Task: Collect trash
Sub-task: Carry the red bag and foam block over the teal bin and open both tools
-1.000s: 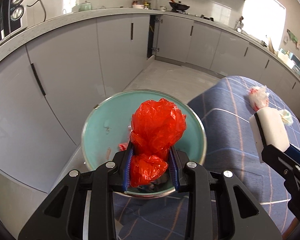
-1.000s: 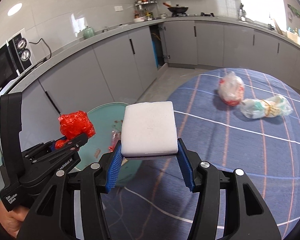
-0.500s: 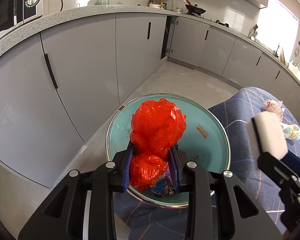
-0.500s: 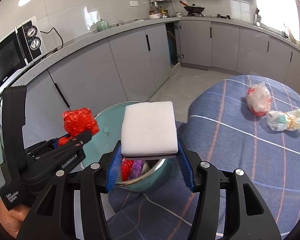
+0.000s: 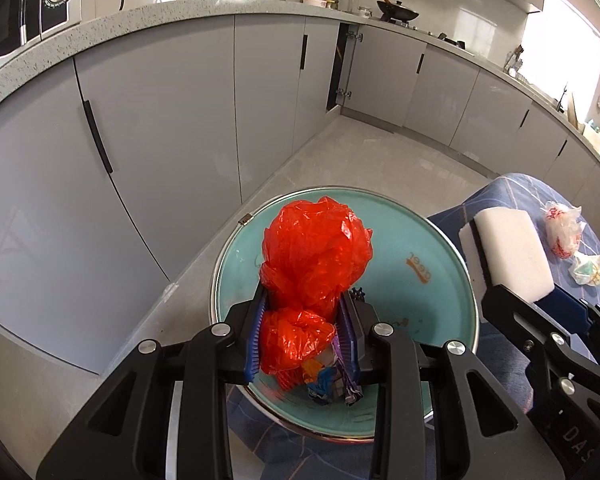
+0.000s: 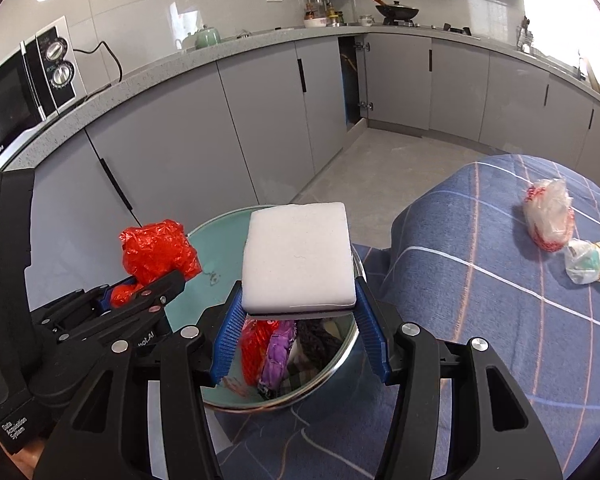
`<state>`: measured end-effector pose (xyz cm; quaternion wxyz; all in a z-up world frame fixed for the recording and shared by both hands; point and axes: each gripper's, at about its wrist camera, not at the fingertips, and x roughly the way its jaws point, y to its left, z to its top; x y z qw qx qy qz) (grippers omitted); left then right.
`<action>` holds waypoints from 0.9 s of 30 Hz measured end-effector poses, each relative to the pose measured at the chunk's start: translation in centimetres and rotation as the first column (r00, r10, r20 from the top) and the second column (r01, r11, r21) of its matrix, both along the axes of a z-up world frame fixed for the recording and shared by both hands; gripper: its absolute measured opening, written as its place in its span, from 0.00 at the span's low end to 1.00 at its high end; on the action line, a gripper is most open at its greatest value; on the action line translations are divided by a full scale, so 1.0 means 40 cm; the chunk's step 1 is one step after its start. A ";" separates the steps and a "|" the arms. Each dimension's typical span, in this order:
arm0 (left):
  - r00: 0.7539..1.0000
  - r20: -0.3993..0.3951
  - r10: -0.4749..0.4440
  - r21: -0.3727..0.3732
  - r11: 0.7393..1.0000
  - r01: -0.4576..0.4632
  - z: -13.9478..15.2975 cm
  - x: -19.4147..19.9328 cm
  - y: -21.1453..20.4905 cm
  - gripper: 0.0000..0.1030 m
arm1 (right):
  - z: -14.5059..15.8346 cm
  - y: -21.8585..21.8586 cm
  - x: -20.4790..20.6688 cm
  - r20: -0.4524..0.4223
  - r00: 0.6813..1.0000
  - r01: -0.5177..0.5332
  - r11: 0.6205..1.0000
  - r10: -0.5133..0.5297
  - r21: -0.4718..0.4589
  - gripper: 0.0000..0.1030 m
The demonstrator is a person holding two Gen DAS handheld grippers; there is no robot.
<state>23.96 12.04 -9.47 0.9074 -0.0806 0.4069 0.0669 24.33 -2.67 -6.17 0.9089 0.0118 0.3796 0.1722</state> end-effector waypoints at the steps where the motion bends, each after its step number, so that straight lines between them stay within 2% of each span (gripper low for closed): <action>1: 1.000 -0.007 -0.001 -0.001 1.000 0.001 -0.006 0.005 0.000 0.30 | -0.006 0.003 0.007 -0.006 1.000 -0.001 1.000 0.001 -0.005 0.52; 19: 0.997 -0.082 0.015 -0.005 1.000 -0.016 -0.080 0.052 0.018 0.30 | -0.090 0.040 0.103 -0.109 0.992 -0.062 0.998 0.059 -0.027 0.53; 23: 0.995 -0.094 0.028 -0.001 1.000 -0.028 -0.089 0.056 0.028 0.31 | -0.117 0.037 0.127 -0.143 0.986 -0.083 0.997 0.082 -0.002 0.65; 27: 0.994 -0.102 0.035 0.004 0.999 -0.034 -0.094 0.058 0.033 0.31 | -0.111 0.019 0.121 -0.124 0.989 -0.076 0.997 0.076 0.005 0.65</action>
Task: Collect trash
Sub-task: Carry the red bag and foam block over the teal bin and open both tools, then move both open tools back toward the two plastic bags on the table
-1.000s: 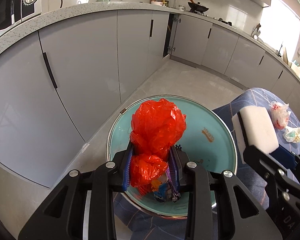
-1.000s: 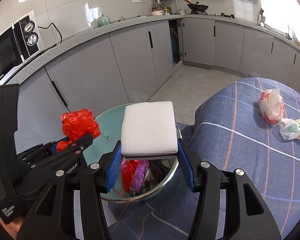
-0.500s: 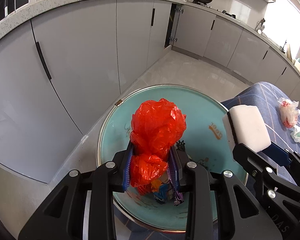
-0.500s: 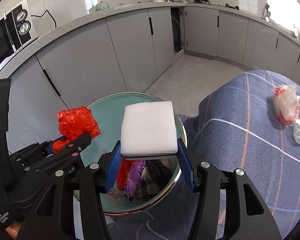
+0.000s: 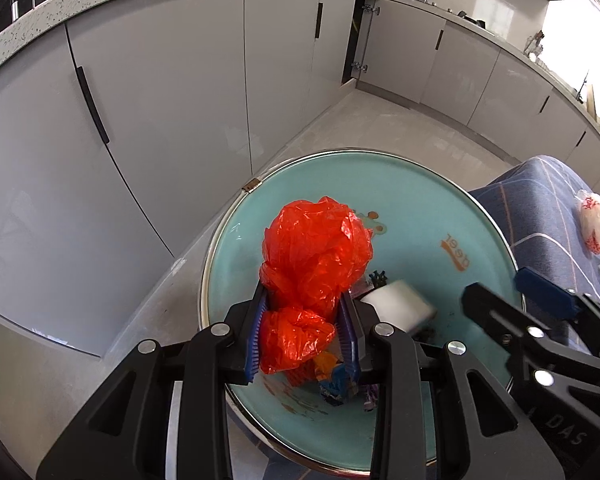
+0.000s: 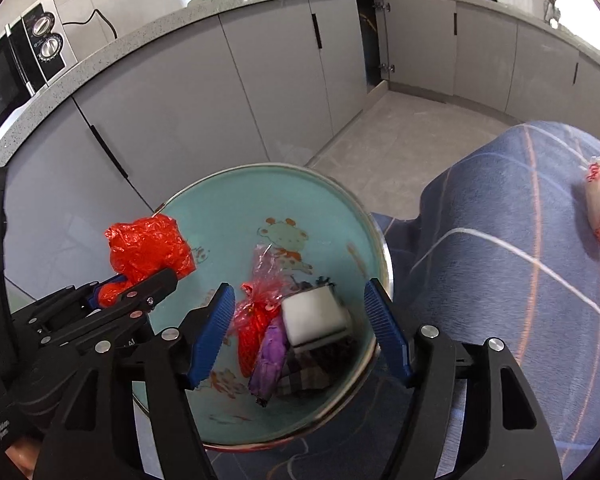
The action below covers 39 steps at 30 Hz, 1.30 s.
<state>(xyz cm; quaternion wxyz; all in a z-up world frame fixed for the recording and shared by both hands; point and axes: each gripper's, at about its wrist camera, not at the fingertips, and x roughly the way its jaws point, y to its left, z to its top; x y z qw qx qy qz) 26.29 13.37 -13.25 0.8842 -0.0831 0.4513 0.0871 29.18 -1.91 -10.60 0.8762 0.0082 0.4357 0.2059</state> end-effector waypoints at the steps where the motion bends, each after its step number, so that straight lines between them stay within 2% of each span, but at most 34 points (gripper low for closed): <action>1: 1.000 -0.001 -0.001 0.000 1.000 0.001 -0.001 0.001 0.001 0.31 | 0.007 -0.008 -0.006 0.013 1.000 0.011 1.000 -0.011 0.000 0.65; 8: 1.000 -0.009 -0.006 0.013 1.000 0.006 -0.008 0.000 -0.021 0.35 | 0.047 -0.082 -0.049 0.057 0.992 0.112 0.993 -0.113 0.024 0.65; 9: 1.000 -0.013 -0.007 0.019 1.000 0.007 -0.009 -0.001 -0.026 0.39 | 0.053 -0.093 -0.056 0.059 0.990 0.124 0.992 -0.126 0.032 0.65; 13: 1.000 -0.014 0.005 0.046 0.999 -0.004 -0.005 -0.009 -0.039 0.67 | 0.073 -0.126 -0.080 0.072 0.986 0.145 0.988 -0.149 0.054 0.65; 16: 1.000 -0.001 0.019 0.068 0.998 -0.019 0.010 -0.019 -0.050 0.81 | 0.088 -0.149 -0.103 0.079 0.982 0.163 0.984 -0.168 0.074 0.65; 22: 0.999 0.043 -0.008 0.114 0.994 0.003 0.060 -0.042 -0.090 0.87 | 0.118 -0.207 -0.149 0.100 0.972 0.204 0.973 -0.215 0.108 0.65; 36: 0.993 0.071 -0.091 0.120 0.989 0.082 0.103 -0.071 -0.206 0.89 | 0.129 -0.349 -0.209 0.102 0.931 0.338 0.932 -0.352 0.131 0.68; 39: 0.991 0.076 -0.111 0.119 0.988 0.101 0.108 -0.074 -0.241 0.93 | 0.122 -0.394 -0.216 0.090 0.917 0.377 0.917 -0.390 0.131 0.69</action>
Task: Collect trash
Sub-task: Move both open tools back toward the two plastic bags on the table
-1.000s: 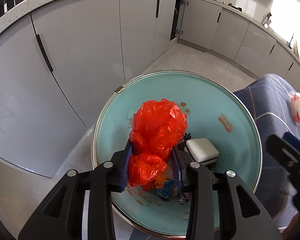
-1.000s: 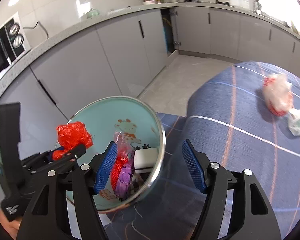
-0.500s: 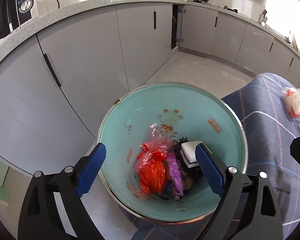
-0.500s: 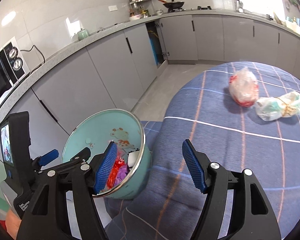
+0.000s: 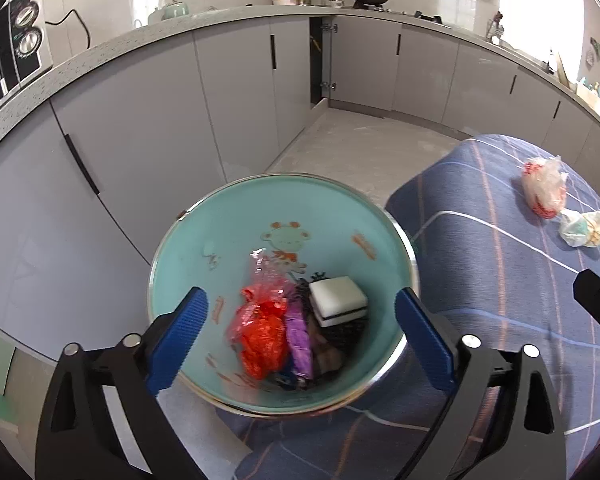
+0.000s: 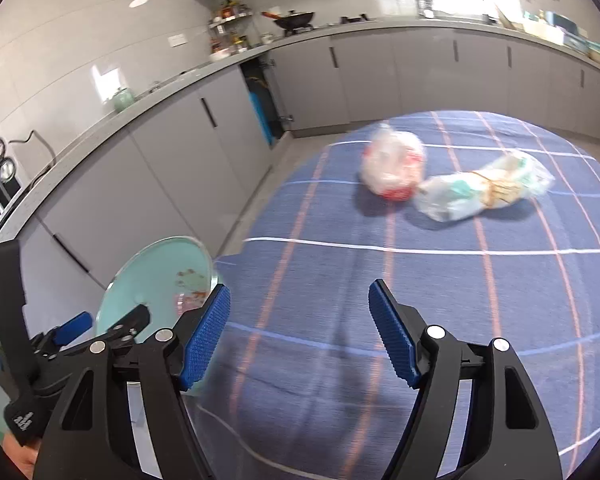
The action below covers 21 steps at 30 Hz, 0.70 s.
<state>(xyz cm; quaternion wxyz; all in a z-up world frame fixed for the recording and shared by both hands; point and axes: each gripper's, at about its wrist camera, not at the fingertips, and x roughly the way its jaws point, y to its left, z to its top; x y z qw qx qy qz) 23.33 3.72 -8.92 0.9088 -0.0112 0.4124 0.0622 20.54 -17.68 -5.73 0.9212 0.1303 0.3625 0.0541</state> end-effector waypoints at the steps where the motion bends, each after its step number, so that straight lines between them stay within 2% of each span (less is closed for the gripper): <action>1: 1.000 0.000 -0.006 0.002 1.000 0.006 0.000 0.001 -0.012 0.94 | -0.004 -0.018 -0.004 -0.004 1.000 0.015 1.000 -0.015 0.001 0.69; 10: 0.993 -0.011 -0.121 0.021 0.992 0.121 -0.007 -0.004 -0.141 0.94 | -0.029 -0.155 -0.025 -0.030 0.990 0.135 0.991 -0.135 0.003 0.70; 14: 0.985 -0.009 -0.171 0.032 0.985 0.171 -0.004 0.001 -0.195 0.94 | -0.040 -0.238 -0.025 -0.047 0.976 0.213 0.977 -0.212 0.017 0.70; 21: 0.971 0.006 -0.238 0.043 0.970 0.238 0.012 0.032 -0.274 0.94 | -0.042 -0.336 -0.007 -0.050 0.956 0.291 0.957 -0.290 0.008 0.69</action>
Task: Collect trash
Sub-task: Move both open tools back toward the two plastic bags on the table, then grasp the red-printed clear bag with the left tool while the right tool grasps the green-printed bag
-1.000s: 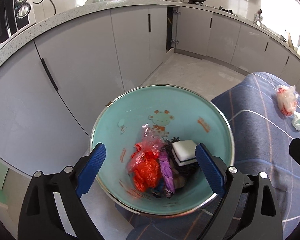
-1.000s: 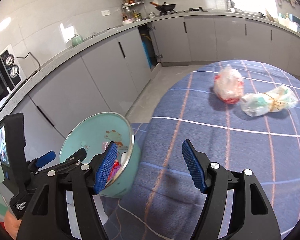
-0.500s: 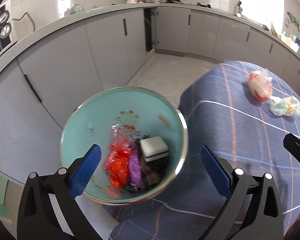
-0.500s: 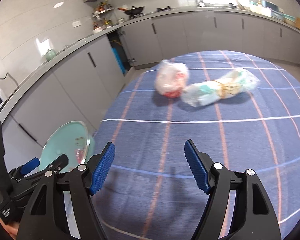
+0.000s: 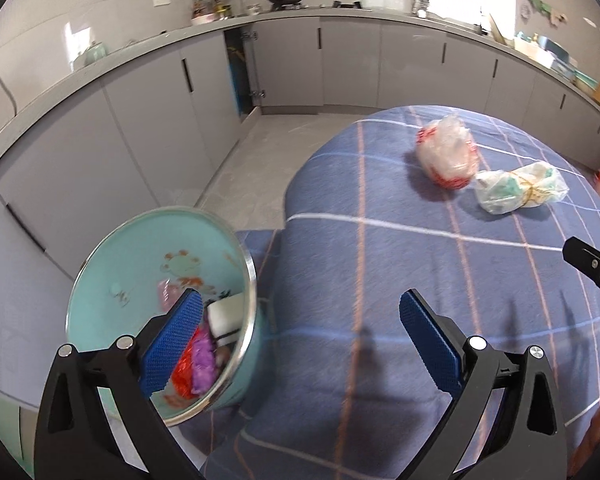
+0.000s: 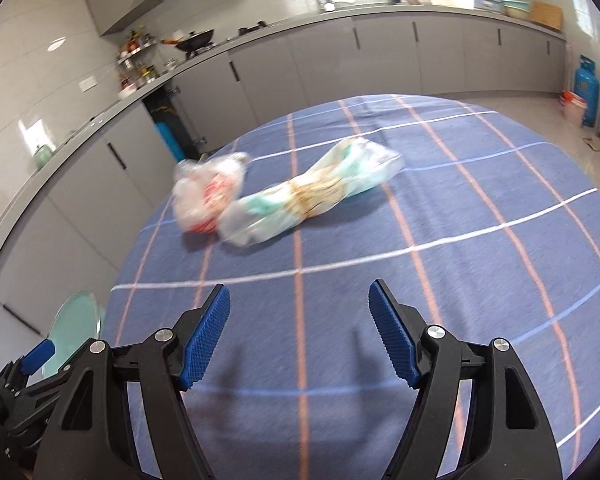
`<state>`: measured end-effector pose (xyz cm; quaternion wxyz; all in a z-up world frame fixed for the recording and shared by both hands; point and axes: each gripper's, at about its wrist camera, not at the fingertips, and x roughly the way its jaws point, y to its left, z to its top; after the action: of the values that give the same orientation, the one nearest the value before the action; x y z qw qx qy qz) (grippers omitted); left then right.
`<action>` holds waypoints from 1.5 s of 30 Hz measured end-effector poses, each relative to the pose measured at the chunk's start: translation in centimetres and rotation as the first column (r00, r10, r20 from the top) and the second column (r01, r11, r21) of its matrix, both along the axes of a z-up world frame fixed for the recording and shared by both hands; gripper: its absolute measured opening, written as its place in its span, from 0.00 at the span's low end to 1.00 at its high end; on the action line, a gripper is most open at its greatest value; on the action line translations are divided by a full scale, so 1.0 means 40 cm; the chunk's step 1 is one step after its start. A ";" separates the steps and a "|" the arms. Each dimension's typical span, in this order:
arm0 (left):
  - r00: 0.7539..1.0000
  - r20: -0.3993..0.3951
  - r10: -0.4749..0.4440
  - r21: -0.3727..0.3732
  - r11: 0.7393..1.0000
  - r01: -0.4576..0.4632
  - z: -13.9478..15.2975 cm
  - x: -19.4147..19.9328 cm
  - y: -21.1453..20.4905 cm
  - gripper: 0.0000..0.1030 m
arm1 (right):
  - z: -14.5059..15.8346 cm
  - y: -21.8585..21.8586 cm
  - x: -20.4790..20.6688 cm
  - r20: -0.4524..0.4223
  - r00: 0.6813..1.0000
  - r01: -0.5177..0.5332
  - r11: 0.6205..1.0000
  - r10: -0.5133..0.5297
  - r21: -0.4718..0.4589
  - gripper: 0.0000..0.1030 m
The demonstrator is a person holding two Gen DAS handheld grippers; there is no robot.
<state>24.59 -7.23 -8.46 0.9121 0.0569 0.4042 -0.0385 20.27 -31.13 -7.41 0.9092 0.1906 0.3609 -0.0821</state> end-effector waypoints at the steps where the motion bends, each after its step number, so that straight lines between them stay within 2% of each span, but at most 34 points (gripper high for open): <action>1: 1.000 0.003 -0.010 0.000 1.000 0.010 0.003 0.009 -0.012 0.94 | 0.000 -0.011 0.006 -0.003 1.000 0.007 1.000 -0.007 0.002 0.69; 7: 0.999 0.011 -0.038 -0.024 0.999 0.038 0.019 0.075 -0.070 0.93 | 0.002 -0.062 0.070 -0.014 0.999 0.043 0.999 -0.043 0.021 0.69; 20: 0.992 0.042 -0.123 -0.073 0.989 0.126 0.070 0.277 -0.201 0.93 | -0.050 -0.121 0.267 -0.108 0.988 0.127 0.980 -0.111 0.152 0.68; 24: 0.992 0.036 -0.123 -0.076 0.989 0.126 0.072 0.326 -0.215 0.92 | -0.067 -0.115 0.295 -0.125 0.987 0.125 0.977 -0.104 0.173 0.58; 27: 0.990 0.027 -0.138 -0.080 0.987 0.140 0.066 0.347 -0.231 0.90 | -0.067 -0.114 0.304 -0.114 0.990 0.105 0.981 -0.088 0.162 0.43; 28: 0.989 0.021 -0.148 -0.078 0.986 0.150 0.060 0.354 -0.243 0.88 | -0.068 -0.117 0.304 -0.111 0.990 0.103 0.981 -0.085 0.165 0.35; 33: 0.986 -0.007 -0.168 -0.087 0.982 0.166 0.034 0.375 -0.278 0.87 | -0.056 -0.128 0.297 -0.096 0.995 0.049 0.986 -0.034 0.158 0.25; 38: 0.978 -0.055 -0.199 -0.095 0.977 0.193 -0.004 0.386 -0.332 0.78 | -0.015 -0.159 0.259 -0.070 0.997 0.017 0.993 -0.009 0.118 0.22; 41: 0.971 -0.078 -0.224 -0.105 0.971 0.216 -0.023 0.389 -0.364 0.69 | 0.004 -0.183 0.232 -0.060 0.998 0.015 0.995 -0.009 0.103 0.22; 45: 0.963 -0.087 -0.257 -0.106 0.963 0.247 -0.040 0.385 -0.401 0.47 | 0.015 -0.210 0.191 -0.048 0.999 0.026 0.996 -0.023 0.081 0.22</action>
<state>40.01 -23.27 -10.05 0.8801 0.0627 0.4364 -0.1763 27.91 -39.54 -6.79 0.8909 0.2299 0.3828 -0.0829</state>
